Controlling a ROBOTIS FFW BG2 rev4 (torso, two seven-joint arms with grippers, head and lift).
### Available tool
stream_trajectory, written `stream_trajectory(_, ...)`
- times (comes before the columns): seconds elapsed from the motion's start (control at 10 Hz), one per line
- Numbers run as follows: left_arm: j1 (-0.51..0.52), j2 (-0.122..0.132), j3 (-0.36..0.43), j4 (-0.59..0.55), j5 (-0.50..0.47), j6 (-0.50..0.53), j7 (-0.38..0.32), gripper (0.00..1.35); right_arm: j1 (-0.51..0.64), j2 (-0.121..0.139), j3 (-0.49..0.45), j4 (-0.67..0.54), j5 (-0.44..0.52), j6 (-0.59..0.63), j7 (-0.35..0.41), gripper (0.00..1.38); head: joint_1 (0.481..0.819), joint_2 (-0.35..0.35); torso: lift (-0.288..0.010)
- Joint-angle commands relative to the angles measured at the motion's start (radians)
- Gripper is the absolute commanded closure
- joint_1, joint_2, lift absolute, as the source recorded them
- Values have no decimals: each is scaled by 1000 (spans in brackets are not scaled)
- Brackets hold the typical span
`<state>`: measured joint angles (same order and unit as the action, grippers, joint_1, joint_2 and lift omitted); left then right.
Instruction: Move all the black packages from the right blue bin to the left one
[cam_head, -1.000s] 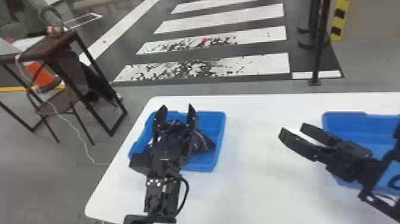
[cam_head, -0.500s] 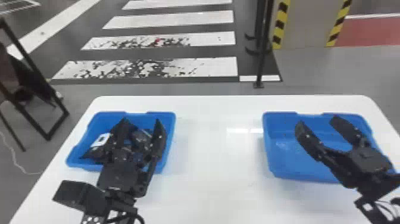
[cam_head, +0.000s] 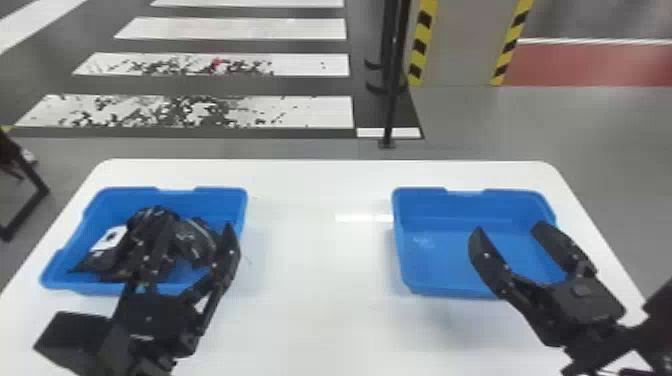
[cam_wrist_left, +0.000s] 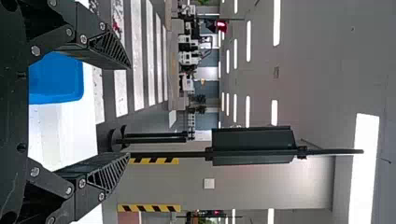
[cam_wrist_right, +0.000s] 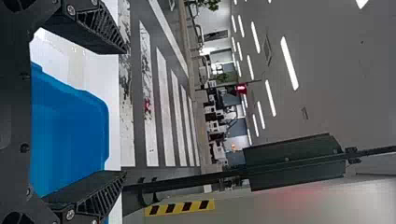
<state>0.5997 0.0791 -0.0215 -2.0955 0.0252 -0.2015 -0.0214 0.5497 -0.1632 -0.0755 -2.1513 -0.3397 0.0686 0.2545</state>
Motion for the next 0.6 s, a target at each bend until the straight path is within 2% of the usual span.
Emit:
stream_trajectory(0.0,6,-4,4,-2,21,-5,6,410,2,1,0,0,-3,0,0,117,695,-2,-140)
stream_trajectory(0.5,11,-10,14,-2,57,-12,6,410,-10,-2,6,17,-13,0,0,121,695,13,-140)
